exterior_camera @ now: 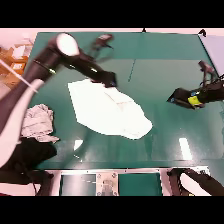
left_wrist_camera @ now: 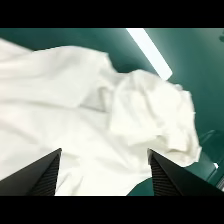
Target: Fold the shirts.
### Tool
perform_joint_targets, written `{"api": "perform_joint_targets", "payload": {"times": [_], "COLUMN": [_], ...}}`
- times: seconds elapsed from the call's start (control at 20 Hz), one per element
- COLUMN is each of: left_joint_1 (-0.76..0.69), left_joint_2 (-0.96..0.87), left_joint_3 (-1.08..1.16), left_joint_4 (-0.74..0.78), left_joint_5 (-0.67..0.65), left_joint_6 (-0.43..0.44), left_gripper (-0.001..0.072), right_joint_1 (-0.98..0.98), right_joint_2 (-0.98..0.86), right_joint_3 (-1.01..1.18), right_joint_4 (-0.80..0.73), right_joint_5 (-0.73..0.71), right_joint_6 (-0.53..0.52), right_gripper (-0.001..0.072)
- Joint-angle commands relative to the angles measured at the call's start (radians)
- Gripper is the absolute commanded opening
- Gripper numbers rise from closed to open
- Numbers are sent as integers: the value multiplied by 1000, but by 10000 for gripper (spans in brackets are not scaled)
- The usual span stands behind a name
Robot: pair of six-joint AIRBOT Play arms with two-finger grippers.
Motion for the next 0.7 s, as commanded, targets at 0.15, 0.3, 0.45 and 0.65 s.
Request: {"api": "perform_joint_targets", "payload": {"times": [0.15,0.3,0.45,0.65], "left_joint_1": [388,457,462,460], "left_joint_2": [9,4,-32,-127], "left_joint_3": [-186,-370,-442,-442], "left_joint_4": [25,25,19,-10], "left_joint_5": [-111,79,254,323], "left_joint_6": [-22,-11,16,23], "left_gripper": [618,618,617,616], "right_joint_1": [240,309,307,307], "right_joint_2": [-14,-100,-204,-222], "right_joint_3": [-254,-249,-213,-191], "right_joint_4": [132,181,190,223], "right_joint_5": [-211,-349,-356,-352], "right_joint_6": [0,-1,-8,-53], "right_gripper": [537,537,525,243]}}
